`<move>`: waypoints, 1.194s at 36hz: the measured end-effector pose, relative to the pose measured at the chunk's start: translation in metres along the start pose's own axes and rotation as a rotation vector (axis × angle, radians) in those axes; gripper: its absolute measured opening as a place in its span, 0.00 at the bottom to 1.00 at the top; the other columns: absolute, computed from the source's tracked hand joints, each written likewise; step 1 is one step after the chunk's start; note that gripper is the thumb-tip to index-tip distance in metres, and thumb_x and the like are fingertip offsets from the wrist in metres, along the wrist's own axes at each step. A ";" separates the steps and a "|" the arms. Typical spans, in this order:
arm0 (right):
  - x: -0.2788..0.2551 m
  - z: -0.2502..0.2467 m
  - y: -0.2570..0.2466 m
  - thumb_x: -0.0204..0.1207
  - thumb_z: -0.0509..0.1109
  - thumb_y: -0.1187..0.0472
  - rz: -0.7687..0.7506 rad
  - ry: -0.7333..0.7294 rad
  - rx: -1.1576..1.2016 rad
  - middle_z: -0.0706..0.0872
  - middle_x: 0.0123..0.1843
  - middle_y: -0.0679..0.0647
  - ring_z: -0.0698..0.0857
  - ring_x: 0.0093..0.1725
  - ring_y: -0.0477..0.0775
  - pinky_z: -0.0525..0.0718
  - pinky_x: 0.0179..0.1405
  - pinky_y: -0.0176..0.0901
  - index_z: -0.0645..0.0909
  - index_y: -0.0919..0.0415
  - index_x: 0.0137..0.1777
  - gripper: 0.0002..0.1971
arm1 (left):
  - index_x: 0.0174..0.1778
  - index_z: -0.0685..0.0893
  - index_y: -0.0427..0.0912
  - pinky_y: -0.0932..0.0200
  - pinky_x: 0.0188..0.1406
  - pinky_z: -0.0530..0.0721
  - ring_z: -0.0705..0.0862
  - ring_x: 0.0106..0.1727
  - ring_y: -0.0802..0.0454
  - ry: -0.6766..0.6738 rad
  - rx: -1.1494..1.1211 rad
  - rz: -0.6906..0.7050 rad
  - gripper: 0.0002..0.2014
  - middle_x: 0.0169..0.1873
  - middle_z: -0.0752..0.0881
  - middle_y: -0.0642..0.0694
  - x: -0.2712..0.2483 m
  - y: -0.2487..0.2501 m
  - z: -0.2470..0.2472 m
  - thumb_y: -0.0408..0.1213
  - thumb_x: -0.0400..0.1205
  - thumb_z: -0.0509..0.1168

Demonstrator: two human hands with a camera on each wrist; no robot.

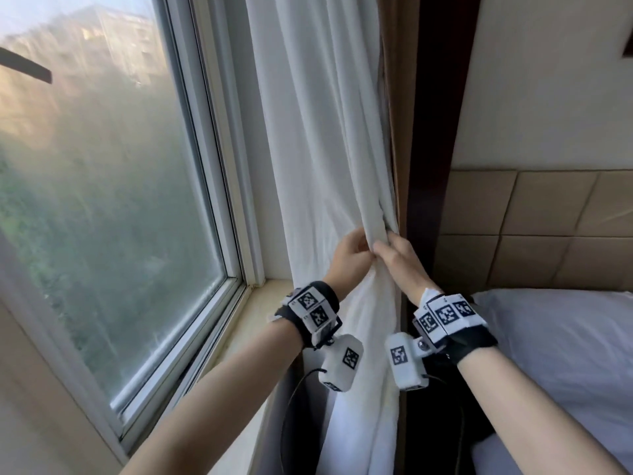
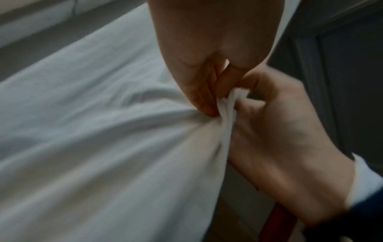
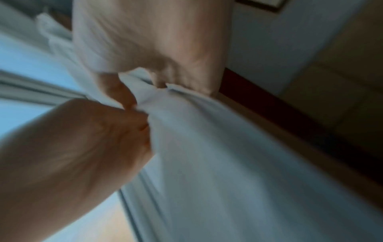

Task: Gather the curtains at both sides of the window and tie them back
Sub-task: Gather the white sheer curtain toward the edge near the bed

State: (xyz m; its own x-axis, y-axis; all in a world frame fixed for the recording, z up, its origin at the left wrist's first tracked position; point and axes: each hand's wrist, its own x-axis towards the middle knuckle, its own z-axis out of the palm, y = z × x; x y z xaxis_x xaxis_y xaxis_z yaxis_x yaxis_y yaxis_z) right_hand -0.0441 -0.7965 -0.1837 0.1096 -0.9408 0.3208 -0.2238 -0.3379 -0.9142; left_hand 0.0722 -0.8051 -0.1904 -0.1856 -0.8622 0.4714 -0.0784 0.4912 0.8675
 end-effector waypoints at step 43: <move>0.050 -0.012 0.035 0.70 0.61 0.75 0.041 0.448 -0.555 0.84 0.42 0.73 0.84 0.42 0.74 0.72 0.37 0.43 0.81 0.76 0.45 0.09 | 0.56 0.84 0.35 0.54 0.62 0.83 0.88 0.53 0.48 -0.282 -0.443 -0.484 0.14 0.51 0.90 0.41 0.075 -0.081 -0.016 0.32 0.87 0.53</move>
State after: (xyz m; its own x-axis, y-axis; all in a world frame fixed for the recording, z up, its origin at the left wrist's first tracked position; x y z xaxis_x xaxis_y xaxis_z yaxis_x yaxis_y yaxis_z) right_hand -0.0579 -0.8554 -0.1970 -0.2909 -0.8342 0.4685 -0.6923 -0.1544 -0.7049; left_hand 0.0801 -0.9117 -0.2224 -0.4819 -0.8762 0.0095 0.1781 -0.0873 0.9801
